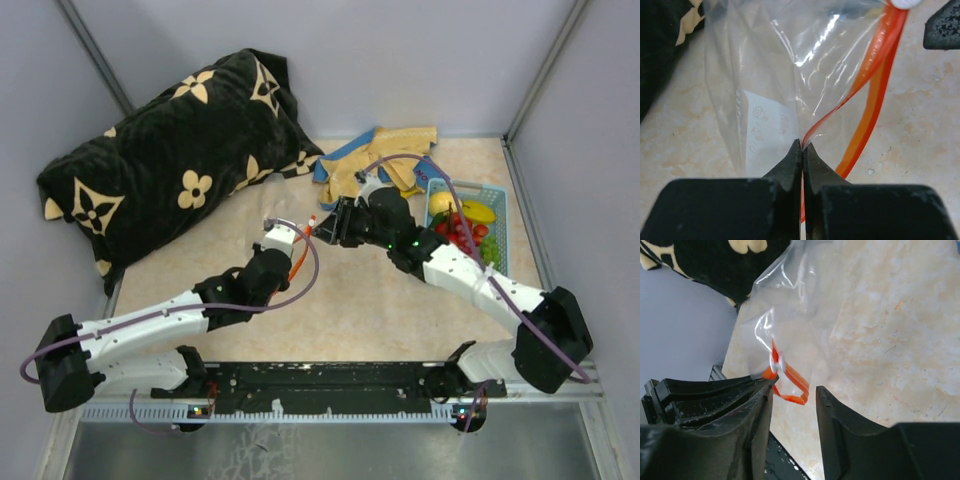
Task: Place the food in the zip-top bag and seal the zipper
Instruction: Open the zipper of the food storage bag at the center of the board.
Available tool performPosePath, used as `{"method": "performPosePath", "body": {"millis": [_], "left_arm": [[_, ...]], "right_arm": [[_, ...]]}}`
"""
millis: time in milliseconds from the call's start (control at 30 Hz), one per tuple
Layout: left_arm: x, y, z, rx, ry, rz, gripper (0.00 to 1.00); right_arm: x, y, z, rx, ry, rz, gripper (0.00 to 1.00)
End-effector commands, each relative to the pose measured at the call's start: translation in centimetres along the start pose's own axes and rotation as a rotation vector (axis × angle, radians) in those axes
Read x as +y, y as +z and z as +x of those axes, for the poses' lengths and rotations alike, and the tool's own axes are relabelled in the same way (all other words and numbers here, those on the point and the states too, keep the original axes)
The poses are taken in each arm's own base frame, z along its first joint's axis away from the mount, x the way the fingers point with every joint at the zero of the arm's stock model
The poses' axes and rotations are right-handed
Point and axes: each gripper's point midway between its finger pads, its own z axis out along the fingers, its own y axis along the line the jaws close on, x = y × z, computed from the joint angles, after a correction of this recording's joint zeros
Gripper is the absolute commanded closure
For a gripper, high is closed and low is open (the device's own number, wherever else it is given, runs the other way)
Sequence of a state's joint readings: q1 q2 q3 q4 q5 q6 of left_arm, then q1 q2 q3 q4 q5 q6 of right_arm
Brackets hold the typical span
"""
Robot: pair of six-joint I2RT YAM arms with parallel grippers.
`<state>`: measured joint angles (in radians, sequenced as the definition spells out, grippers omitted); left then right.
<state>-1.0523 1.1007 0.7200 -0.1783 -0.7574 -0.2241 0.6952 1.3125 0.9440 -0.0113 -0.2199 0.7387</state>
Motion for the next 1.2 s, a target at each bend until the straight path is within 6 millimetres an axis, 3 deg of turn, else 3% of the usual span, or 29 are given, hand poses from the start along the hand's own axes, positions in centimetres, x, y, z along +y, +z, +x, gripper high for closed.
{"method": "performPosePath", "body": {"millis": [0,233,467,633,800,1000,1167], "left_arm": [[-0.5,-0.6,-1.9,-0.006,-0.067,0.014,1.00],[-1.7,-1.0,-3.5,0.086,-0.175,0.001,1.00],[-3.7,-1.3,-5.4,0.120,-0.255,0.061,1.00],[-4.3,-1.3,-5.8,0.137,-0.294,0.082,1.00],[-3.9,-1.3,-6.0,0.145,-0.325,0.071,1.00],[-3.2,-1.7,-6.7,0.132,-0.362,0.073,1.00],[-2.8,-1.9,-6.9,0.136,-0.376,0.073,1.00]], "right_arm": [[2.7,-2.1,-3.9,-0.123,-0.018,-0.042,0.57],[2.6,-3.0,-3.4,-0.189,-0.045,-0.095,0.49],[2.5,-1.4,-1.3,-0.198,-0.111,-0.084,0.45],[0.7,-0.1,-0.7,-0.241,-0.077,-0.002,0.46],[-1.7,0.5,0.4,-0.211,-0.062,0.130,0.52],[-5.1,-0.4,1.4,-0.190,-0.067,0.286,0.66],[-6.1,-0.8,1.5,-0.186,-0.090,0.335,0.82]]}}
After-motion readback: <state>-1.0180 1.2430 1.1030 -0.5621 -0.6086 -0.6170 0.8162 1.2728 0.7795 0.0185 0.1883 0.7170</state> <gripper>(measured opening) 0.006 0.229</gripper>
